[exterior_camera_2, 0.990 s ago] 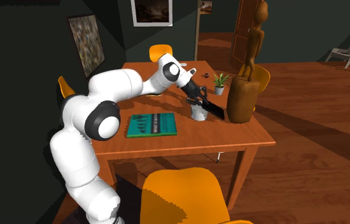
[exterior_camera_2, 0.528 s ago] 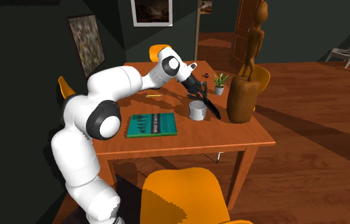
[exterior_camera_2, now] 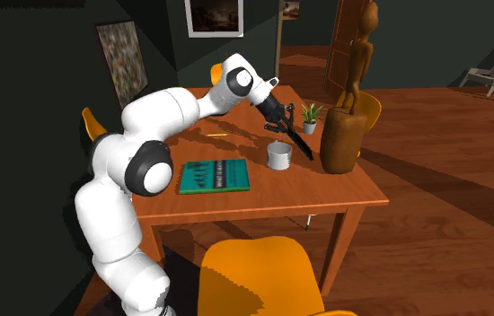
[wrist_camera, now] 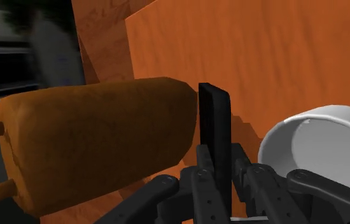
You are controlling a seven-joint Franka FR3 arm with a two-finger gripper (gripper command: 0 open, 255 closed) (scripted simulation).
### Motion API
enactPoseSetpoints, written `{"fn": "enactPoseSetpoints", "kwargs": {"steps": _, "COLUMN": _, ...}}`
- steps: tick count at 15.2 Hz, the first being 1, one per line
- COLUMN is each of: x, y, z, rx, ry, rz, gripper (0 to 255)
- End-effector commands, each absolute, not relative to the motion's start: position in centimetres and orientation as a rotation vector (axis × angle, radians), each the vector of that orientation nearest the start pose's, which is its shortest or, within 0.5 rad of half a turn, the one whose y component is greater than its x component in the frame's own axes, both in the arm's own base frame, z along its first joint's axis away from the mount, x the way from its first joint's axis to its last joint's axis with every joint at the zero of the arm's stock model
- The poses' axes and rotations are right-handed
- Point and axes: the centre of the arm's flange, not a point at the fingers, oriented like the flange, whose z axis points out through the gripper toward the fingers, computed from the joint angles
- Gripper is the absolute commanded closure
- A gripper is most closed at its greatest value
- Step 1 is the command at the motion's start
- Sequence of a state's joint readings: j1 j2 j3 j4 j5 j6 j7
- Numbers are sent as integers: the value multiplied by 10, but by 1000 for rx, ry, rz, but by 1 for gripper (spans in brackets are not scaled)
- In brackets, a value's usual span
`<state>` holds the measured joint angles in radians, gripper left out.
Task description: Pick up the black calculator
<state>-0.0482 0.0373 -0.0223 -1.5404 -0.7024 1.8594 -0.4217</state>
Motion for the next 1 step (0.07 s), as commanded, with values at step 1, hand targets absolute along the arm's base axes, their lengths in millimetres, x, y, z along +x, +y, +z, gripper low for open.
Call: {"fn": "enactPoseSetpoints", "kwargs": {"steps": 1, "x": 588, "y": -92, "z": 669, "rx": 2334, "ry": 547, "rz": 116, "gripper": 255}}
